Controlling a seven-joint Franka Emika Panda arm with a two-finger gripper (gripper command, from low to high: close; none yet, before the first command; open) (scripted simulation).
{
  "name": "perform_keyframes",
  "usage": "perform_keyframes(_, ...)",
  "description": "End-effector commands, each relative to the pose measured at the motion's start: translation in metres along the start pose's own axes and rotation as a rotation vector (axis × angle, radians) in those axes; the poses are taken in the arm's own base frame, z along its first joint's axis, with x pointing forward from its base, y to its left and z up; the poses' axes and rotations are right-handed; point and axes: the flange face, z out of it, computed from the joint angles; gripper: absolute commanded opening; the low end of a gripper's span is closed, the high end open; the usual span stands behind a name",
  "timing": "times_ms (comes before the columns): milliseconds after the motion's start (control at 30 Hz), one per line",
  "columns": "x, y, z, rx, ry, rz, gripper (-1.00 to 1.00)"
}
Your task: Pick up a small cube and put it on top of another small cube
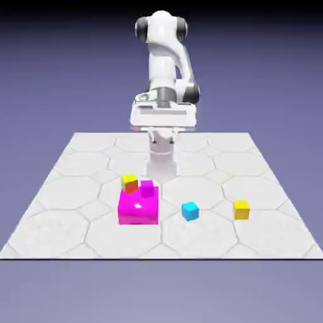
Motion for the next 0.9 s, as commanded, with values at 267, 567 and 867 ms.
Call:
perform_keyframes(267, -0.053, -0.018, 0.023, -0.117, -0.008, 0.183, 0.0)
perform_keyframes(567, -0.111, -0.019, 0.054, -0.252, 0.005, 0.374, 0.0)
perform_keyframes(867, -0.171, -0.004, 0.086, -0.398, 0.048, 0.569, 0.0)
